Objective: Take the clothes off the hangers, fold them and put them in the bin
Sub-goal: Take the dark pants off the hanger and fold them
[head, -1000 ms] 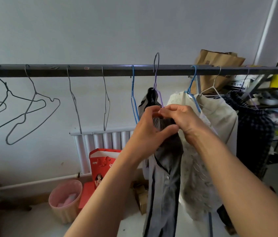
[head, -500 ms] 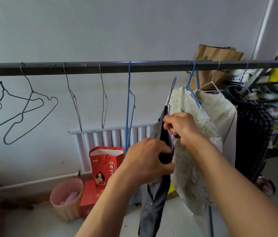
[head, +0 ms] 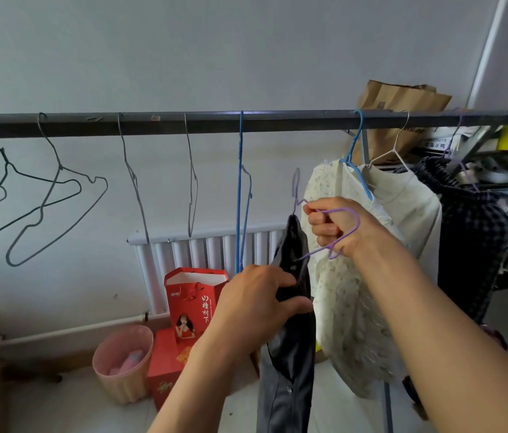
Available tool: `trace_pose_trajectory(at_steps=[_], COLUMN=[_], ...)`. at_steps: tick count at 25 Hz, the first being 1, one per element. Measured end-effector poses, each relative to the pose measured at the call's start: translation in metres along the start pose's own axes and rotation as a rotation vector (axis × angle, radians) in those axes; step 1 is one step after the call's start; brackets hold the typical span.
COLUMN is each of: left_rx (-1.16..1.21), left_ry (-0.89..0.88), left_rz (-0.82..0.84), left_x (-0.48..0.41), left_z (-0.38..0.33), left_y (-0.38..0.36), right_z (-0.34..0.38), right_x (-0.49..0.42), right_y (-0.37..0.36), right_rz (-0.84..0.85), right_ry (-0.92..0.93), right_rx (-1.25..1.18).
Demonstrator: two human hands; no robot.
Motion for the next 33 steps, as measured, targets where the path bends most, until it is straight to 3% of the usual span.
trace_pose_trajectory(at_steps=[5, 11, 14, 18, 26, 28, 30, 31, 33], left_rx=[0.309, 0.37, 0.476, 0.577, 0.689, 0.726, 0.757, 0.783, 0.876], left_ry=[0.158, 0.226, 0.241, 0.223, 0.232, 0.251, 0.271, 0.277, 0.273], left_rz=[-0.13, -0.222, -0.196, -0.198, -0.275, -0.278, -0.279, -0.277, -0.255], left_x=[-0.012, -0.013, -0.009, -0.001, -0.004, -0.006, -0.01, -0.011, -0.01], left_z=[0.016, 0.028, 0.031, 0.026, 0.024, 0.021, 0.019, 0.017, 0.009], left_y=[-0.008, -0.003, 0.002, 0.013, 0.02, 0.021, 0.021, 0.021, 0.022], right_z=[0.042, 0.08, 0.083, 0.069, 0.025, 0.02, 0.016, 0.012, 0.001], right_x=[0.032, 0.052, 0.024, -0.014, -0.02, -0.01, 0.015, 0.03, 0.054], right_y=[0.004, -0.004, -0.008, -0.004, 0.022, 0.027, 0.018, 0.009, -0.011], right_rz=[0.107, 0.157, 0.031, -0.124, -0.224, -0.363, -0.515, -0.445, -0.061], right_ry=[0.092, 0.23, 0.282, 0.203, 0.136, 0.231, 0.504, 0.626, 0.606], right_rx=[0.152, 0.19, 0.278, 0.516, 0.805, 1.149, 1.341, 1.249, 0.974])
Point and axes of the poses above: each hand's wrist, its own x-axis away from the middle knuckle, its own y-axis out of the back of the hand, z = x × y, the point moved 2 cm from there along -x, towards the middle knuckle, and after that the axes turned 6 degrees about x, right-handed, at the moved point
